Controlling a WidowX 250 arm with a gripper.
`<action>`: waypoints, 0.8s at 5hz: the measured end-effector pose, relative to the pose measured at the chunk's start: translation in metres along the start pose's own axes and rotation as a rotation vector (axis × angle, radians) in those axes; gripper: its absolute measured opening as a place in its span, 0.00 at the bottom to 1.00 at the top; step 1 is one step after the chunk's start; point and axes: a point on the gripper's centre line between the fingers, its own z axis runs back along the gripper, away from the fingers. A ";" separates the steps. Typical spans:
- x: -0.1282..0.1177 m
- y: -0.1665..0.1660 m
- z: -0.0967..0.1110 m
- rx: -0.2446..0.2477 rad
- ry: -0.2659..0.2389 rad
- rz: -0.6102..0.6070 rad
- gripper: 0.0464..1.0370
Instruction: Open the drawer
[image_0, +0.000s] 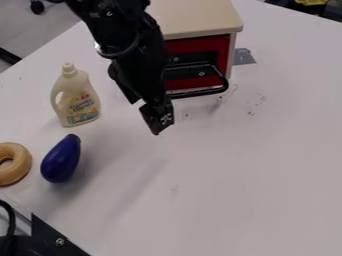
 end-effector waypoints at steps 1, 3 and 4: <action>0.002 0.007 -0.016 -0.007 0.008 -0.092 0.96; 0.007 0.018 -0.044 0.008 0.027 -0.132 0.96; 0.017 0.018 -0.052 0.019 0.037 -0.130 0.96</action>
